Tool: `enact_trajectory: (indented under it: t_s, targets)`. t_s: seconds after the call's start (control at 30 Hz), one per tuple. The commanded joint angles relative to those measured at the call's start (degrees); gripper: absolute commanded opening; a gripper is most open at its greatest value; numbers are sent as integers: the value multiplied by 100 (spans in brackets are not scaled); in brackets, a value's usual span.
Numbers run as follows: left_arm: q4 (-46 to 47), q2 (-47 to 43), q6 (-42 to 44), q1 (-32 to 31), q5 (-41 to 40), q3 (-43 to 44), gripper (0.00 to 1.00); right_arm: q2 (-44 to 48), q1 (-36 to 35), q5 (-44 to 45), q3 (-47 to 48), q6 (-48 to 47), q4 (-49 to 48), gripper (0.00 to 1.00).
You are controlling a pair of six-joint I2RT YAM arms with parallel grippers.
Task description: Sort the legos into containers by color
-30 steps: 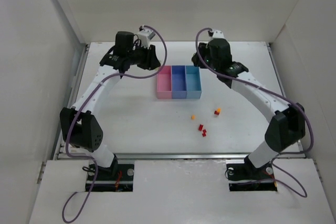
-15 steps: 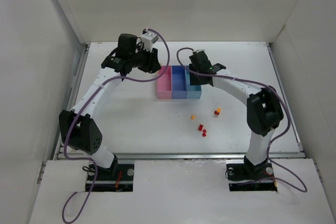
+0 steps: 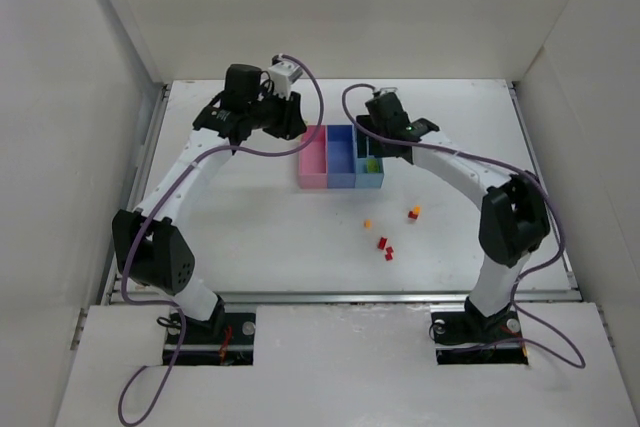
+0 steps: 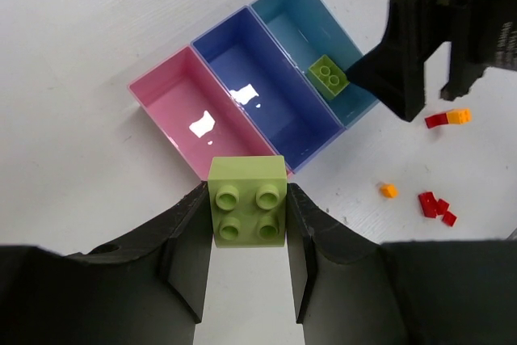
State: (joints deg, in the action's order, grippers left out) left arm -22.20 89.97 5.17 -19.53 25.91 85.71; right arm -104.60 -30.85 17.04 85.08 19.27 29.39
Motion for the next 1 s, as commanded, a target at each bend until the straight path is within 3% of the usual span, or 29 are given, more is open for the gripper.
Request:
enact_trajectory:
  t_s: [0.0, 0.27, 0.5, 0.7, 0.97]
  targets:
    - [31, -296, 81, -103, 19, 6, 0, 773, -61, 361, 255, 155, 32, 81]
    - [84, 836, 371, -999, -473, 1112, 0, 2434, 1000, 817, -694, 455, 84, 81]
    - [137, 2541, -288, -1484, -385, 2599, 0, 3445, 1362, 1275, -1300, 622, 94, 82]
    - [830, 3034, -490, -1765, -885, 2600, 0, 3885, 1415, 1223, -1529, 622, 32, 82]
    - [954, 3298, -850, -1888, -1395, 2477, 1, 4254, 1415, 1161, -1749, 569, 32, 83]
